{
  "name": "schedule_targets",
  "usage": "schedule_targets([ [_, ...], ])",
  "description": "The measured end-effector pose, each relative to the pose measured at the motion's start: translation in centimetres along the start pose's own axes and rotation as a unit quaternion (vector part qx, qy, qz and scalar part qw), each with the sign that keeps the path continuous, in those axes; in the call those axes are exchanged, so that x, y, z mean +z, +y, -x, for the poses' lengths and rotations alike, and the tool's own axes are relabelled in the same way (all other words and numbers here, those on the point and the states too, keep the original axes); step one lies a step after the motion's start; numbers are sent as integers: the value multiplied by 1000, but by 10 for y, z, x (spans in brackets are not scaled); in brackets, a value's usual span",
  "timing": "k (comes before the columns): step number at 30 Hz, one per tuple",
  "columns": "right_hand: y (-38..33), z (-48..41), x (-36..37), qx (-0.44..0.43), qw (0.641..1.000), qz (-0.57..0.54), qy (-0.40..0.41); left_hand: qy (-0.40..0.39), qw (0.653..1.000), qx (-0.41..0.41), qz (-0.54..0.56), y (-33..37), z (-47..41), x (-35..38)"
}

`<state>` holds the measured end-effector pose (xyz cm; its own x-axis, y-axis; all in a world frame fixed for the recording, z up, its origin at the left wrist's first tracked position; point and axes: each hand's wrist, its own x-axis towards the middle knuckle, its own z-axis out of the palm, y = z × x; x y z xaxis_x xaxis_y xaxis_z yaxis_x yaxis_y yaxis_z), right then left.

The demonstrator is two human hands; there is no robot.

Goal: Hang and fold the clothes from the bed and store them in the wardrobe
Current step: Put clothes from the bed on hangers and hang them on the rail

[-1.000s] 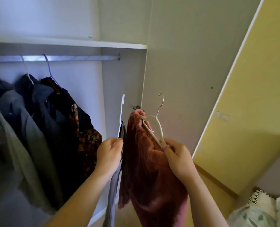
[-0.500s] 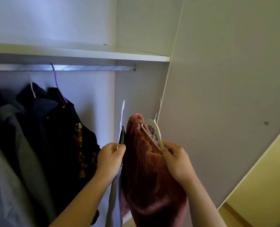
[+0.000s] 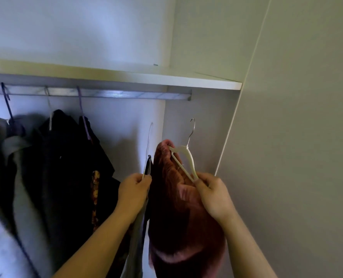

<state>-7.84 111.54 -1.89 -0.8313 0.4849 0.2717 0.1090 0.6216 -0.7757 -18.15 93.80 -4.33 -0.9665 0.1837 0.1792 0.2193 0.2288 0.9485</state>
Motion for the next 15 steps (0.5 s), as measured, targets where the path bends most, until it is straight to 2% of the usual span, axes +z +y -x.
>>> schedule_targets([
  [9,14,-81,9,-36,997,-58,-44,63,997,-27,-18,6,-51,15],
  [15,11,-114,25,-49,995,-70,-44,85,996,-33,-26,5,-93,10],
])
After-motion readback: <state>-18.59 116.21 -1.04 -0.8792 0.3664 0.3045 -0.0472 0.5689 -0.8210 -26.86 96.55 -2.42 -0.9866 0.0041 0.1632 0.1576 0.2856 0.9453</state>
